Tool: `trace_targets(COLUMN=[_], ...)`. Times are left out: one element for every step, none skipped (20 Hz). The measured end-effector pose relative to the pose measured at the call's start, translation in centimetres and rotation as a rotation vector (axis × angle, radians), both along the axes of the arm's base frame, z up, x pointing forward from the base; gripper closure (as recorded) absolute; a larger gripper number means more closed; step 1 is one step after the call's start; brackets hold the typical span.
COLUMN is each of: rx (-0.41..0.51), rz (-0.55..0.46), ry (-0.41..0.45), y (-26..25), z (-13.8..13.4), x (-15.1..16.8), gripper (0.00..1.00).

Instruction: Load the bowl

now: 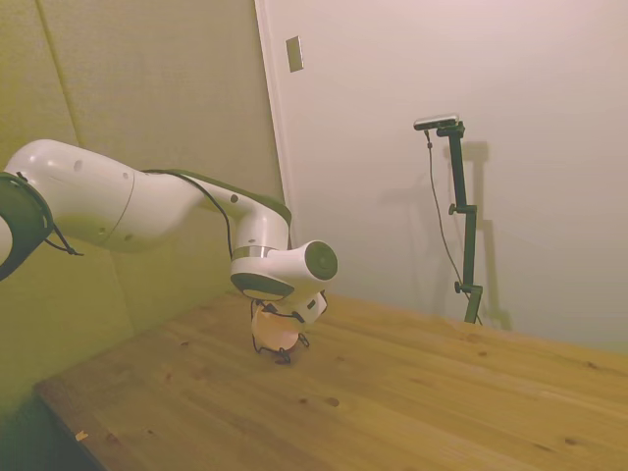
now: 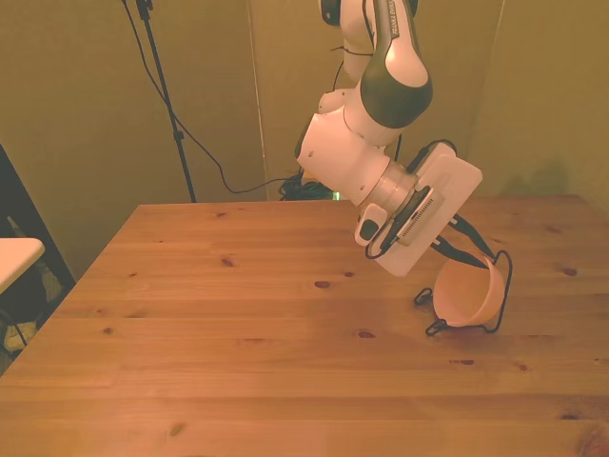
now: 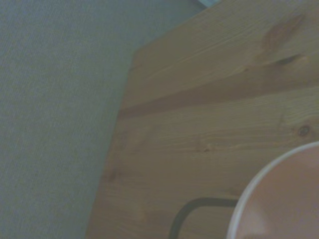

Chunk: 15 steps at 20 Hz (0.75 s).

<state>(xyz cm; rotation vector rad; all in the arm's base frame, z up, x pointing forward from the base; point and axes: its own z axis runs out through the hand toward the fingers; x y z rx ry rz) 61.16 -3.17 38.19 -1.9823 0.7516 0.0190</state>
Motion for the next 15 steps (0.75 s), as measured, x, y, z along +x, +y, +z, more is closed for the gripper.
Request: trace_targets(rx=[0.001, 0.001, 0.000, -0.005, -0.013, -0.026, -0.039, -0.051, -0.069, -0.088, -0.107, -0.123, -0.135, -0.142, -0.146], rz=[0.001, 0.000, 0.001, -0.001, -0.006, -0.010, -0.015, -0.020, -0.024, -0.031, -0.036, -0.037, -0.043, -0.042, -0.038], ry=[-0.004, -0.011, -0.019, -0.028, -0.036, -0.044, -0.051, -0.057, -0.058, -0.057, -0.055, -0.047, -0.041, -0.031, -0.022], y=[-0.2, -0.4, -0.7, -1.2, -1.7, -2.3, -3.0, -3.7, -4.3, -5.1, -5.7, -6.2, -6.6, -6.8, -6.9], z=[0.4, 1.0, 1.7, 2.5, 3.3, 4.1, 4.9, 5.5, 6.0, 6.3, 6.4, 6.3, 6.1, 5.7, 5.2], x=[-0.1, -0.3, -0.6, -1.1, -1.7, -2.5, -3.4, -4.4, -5.5, -6.7, -7.9, -9.3, -10.6, -11.9, -13.3], gripper=[0.00, 0.00, 0.00, 0.00, 0.00, 0.00, 0.00, 0.00, 0.00, 0.00, 0.00, 0.00, 0.00, 0.00, 0.00])
